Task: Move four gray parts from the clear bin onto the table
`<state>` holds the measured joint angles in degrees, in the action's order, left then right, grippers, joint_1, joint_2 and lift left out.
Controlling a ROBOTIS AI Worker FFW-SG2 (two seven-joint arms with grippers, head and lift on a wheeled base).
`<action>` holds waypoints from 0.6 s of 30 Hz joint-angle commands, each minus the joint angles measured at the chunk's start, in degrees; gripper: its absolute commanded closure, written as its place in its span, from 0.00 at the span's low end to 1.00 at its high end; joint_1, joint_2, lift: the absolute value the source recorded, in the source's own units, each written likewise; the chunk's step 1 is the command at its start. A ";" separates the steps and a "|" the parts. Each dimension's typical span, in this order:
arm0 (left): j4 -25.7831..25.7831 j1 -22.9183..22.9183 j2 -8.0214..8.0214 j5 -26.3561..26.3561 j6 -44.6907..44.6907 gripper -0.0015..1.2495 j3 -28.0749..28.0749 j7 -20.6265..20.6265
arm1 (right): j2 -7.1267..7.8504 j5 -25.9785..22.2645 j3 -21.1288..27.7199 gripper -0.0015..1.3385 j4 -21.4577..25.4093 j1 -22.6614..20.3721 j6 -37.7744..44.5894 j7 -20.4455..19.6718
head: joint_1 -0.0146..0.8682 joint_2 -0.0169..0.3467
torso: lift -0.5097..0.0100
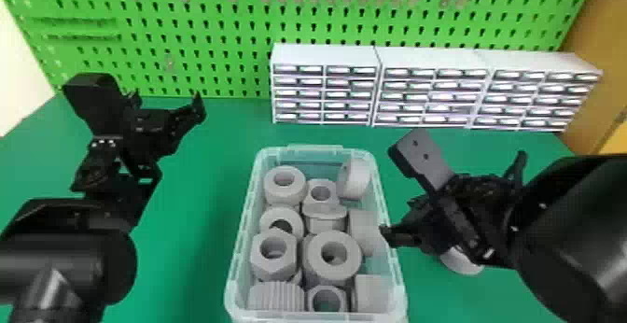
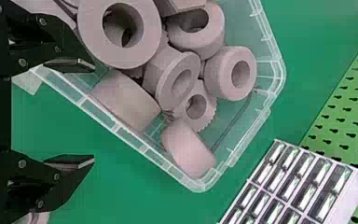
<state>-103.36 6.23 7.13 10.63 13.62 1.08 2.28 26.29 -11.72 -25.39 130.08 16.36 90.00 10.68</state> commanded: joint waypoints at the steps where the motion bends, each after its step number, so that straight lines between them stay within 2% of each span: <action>1: 0.00 0.01 -0.01 0.00 0.00 0.09 -0.02 0.00 | 0.08 -0.05 -0.10 0.42 -0.09 0.16 0.08 -0.05 | 0.79 0.12 | 0.89; 18: 0.00 0.10 -0.01 0.00 0.00 0.09 -0.11 0.00 | -0.10 -0.05 -0.37 0.42 -0.79 0.69 0.08 -0.05 | 0.79 0.12 | 0.89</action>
<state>-103.35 6.33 7.12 10.63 13.62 0.99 2.28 26.19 -11.78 -25.66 129.50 16.89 90.00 10.65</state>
